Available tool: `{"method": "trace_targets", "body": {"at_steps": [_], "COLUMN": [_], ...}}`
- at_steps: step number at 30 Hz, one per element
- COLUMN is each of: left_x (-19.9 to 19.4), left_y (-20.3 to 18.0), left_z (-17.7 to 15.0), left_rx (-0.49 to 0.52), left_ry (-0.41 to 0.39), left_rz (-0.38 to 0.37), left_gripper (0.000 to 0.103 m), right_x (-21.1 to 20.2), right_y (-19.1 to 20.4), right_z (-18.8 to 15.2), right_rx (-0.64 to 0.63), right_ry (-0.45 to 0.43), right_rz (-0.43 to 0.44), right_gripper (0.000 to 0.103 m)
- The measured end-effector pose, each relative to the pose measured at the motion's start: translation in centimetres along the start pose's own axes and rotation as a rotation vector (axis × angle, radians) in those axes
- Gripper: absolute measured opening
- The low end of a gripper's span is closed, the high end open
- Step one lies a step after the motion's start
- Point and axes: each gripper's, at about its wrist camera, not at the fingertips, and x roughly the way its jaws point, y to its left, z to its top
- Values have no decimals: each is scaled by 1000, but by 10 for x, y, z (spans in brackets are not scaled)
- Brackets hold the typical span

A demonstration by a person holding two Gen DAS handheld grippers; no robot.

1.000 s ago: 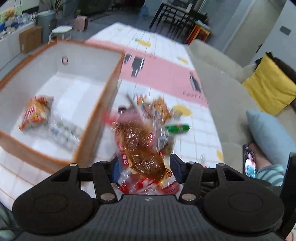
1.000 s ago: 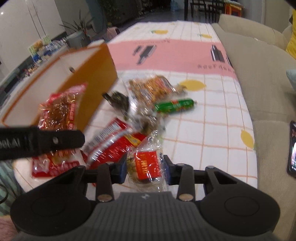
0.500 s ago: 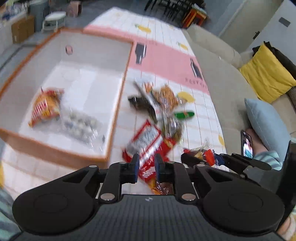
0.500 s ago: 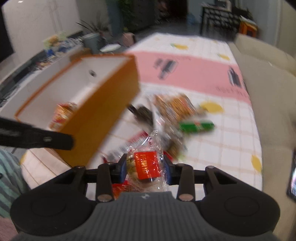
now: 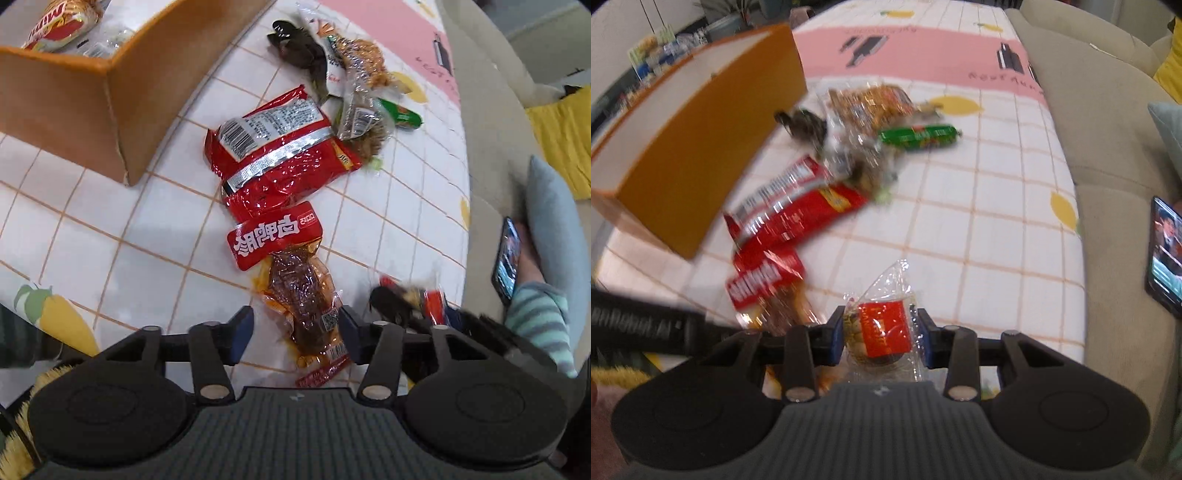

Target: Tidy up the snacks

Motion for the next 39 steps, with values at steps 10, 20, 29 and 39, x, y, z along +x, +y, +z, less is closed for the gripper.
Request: {"method": "trace_targets", "body": {"at_steps": [10, 20, 29, 39], "left_x": [20, 24, 18, -6], "left_y": [-10, -38, -32, -34], "left_z": [2, -2, -3, -7], "left_rx": [-27, 130, 217, 330], "left_ry": [10, -55, -106, -167], "left_rz": [16, 95, 89, -7], "left_gripper": [66, 58, 28, 13], "right_x": [13, 14, 15, 19], "right_y": [-12, -9, -8, -7], "right_z": [-10, -10, -9, -5], "right_rx": [58, 62, 70, 104], "right_ry": [103, 95, 88, 62], "right_rz": [59, 147, 163, 187], "right_gripper": [36, 36, 35, 34]}}
